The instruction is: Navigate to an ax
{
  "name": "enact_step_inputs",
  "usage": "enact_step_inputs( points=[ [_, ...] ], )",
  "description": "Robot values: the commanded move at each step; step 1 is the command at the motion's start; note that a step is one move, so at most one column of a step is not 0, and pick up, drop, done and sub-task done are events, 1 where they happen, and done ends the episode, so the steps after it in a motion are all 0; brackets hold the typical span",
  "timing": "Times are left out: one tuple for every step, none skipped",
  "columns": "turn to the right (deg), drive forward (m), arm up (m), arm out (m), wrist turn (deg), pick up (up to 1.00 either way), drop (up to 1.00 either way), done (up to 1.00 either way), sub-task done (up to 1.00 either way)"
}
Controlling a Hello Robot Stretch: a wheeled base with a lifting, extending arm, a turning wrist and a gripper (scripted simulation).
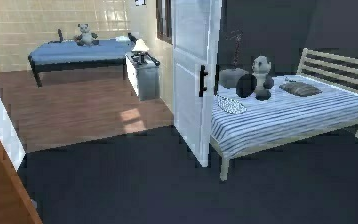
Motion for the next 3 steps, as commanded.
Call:
enact_step_inputs(
  points=[
    [0.0,0.80,0.00,0.00,0.0,0.00,0.00,0.00,0.00],
    [-30.0,0.00,0.00,0.00,0.0,0.00,0.00,0.00,0.00],
    [0.0,1.00,0.00,0.00,0.0,0.00,0.00,0.00,0.00]
  ],
)
